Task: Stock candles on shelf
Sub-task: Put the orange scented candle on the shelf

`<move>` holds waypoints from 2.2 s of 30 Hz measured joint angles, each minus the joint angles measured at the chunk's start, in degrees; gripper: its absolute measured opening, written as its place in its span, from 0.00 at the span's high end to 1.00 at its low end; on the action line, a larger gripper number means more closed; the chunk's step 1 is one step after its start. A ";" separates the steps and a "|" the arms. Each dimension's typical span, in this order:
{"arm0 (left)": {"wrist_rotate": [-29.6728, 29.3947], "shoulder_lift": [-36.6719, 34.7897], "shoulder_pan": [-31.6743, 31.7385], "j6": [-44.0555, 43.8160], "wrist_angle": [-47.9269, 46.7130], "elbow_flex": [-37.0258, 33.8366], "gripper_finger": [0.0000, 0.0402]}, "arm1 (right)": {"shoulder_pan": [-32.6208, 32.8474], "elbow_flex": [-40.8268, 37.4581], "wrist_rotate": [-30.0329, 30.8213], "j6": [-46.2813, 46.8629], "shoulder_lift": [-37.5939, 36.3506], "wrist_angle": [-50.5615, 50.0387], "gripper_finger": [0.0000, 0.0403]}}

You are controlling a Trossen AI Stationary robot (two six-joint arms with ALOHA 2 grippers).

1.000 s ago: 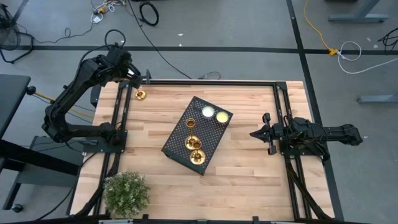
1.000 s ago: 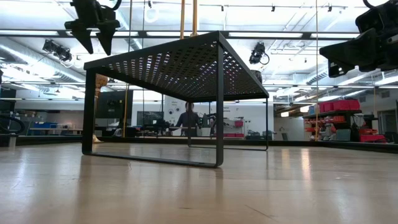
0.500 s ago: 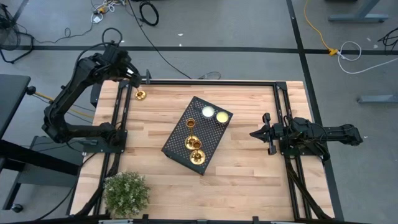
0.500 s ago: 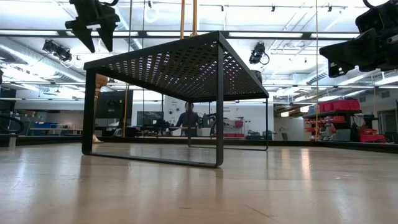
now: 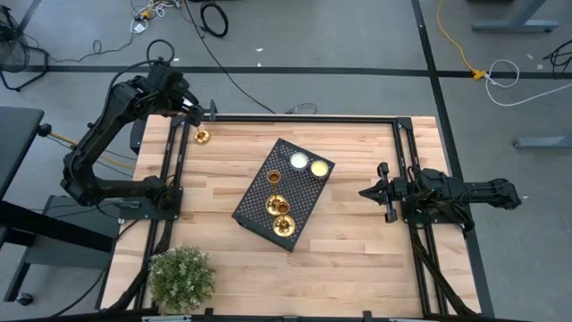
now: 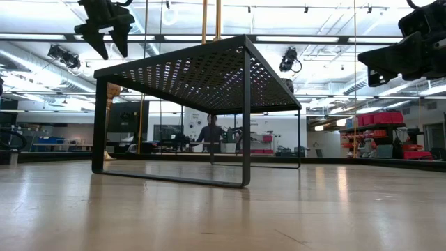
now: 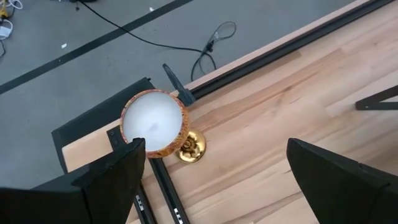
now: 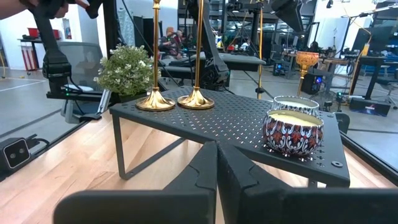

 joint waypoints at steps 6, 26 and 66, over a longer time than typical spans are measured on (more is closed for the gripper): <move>-1.08 -0.60 0.00 -0.19 0.65 0.00 0.03 | 0.01 0.00 -0.01 0.00 0.01 0.01 0.98; -3.06 -4.09 0.00 -5.14 12.68 -11.59 0.03 | 0.01 0.00 0.00 0.00 -0.01 0.01 0.98; -7.38 -0.09 -1.07 -4.85 -1.44 -0.31 0.05 | 0.01 0.00 0.00 0.00 0.01 0.01 0.98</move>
